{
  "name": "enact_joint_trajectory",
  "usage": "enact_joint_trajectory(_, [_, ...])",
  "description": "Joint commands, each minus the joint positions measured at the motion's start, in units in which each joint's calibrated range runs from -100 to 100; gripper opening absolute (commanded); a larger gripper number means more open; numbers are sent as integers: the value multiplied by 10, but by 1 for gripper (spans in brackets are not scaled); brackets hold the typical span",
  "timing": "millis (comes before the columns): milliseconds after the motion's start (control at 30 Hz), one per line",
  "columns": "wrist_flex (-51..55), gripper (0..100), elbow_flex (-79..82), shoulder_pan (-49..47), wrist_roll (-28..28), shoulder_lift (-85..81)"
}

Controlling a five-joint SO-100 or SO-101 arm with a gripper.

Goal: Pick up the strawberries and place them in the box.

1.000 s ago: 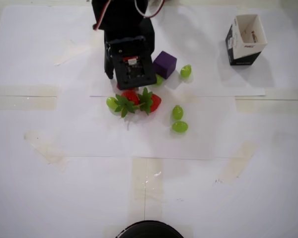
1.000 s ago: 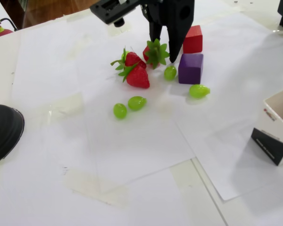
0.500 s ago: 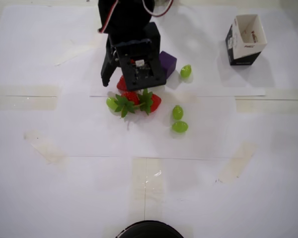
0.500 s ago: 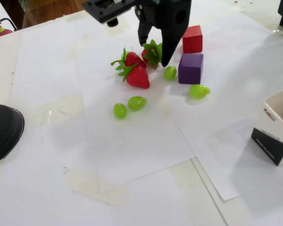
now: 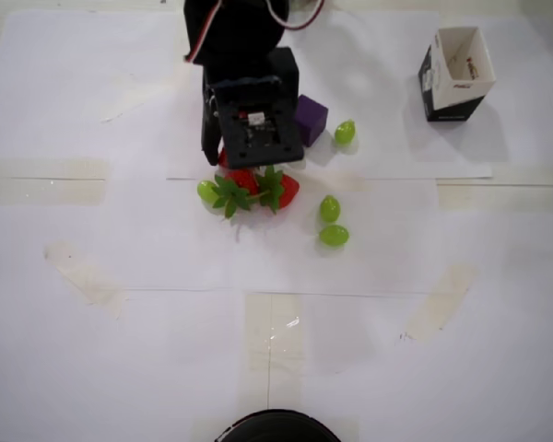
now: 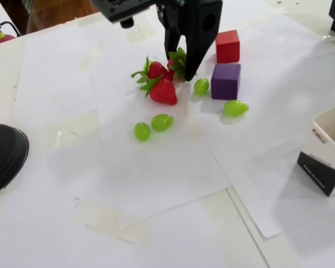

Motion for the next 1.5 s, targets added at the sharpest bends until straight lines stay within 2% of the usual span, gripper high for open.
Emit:
enact_joint_trajectory(0, [-12,18,-10,-5,-5,-33])
enact_joint_trajectory(300, [-8,11,-2,-4,1,-40])
enact_joint_trajectory(533, [7,11,-10,-2,11,-62])
enact_joint_trajectory(933, [223,11,-205,-11,33,-140])
enact_joint_trajectory(1100, [305,11,-233,-75,13,-200])
enact_joint_trajectory(1200, [354,11,-233,-158,-7,-230])
enact_joint_trajectory(1333, [373,11,-222,-249,-28,-244])
enact_joint_trajectory(1467, [345,11,-200,-334,-47,-243])
